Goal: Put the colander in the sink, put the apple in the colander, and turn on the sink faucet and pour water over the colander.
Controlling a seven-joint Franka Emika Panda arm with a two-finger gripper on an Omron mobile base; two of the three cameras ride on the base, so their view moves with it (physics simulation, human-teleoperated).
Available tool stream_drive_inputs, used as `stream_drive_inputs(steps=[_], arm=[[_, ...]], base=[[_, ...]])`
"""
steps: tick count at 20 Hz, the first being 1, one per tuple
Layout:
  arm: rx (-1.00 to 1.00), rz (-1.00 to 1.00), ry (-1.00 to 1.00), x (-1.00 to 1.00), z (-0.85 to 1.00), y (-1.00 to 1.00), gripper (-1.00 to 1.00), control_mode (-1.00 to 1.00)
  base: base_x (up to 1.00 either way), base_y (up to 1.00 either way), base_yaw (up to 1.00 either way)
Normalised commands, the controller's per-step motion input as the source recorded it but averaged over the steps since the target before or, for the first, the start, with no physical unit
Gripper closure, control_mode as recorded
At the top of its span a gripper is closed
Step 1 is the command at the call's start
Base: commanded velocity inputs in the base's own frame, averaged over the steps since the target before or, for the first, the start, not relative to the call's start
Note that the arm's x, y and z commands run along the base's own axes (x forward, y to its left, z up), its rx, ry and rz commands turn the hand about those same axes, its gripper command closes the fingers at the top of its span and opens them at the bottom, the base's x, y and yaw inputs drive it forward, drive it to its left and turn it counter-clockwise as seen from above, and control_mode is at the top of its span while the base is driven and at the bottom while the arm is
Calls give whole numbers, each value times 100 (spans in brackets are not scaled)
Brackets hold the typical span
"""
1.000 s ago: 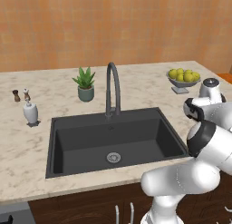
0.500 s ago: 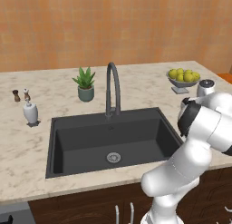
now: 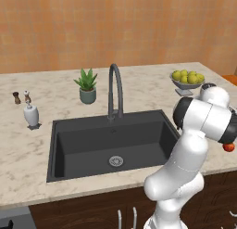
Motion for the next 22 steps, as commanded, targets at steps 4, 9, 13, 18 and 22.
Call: stream_drive_inputs(steps=[4, 9, 13, 18, 22], arm=[[0, 0, 6, 0, -35, 0, 100, -100], [0, 4, 6, 0, -24, -1, 100, -100], [0, 33, 13, -16, 11, 6, 100, -100], [0, 45, 17, -36, 42, 36, 100, -100], [6, 57, 26, -37, 49, 41, 100, -100]], base=[[0, 0, 0], [0, 0, 0], [0, 0, 0], [0, 0, 0], [0, 0, 0]])
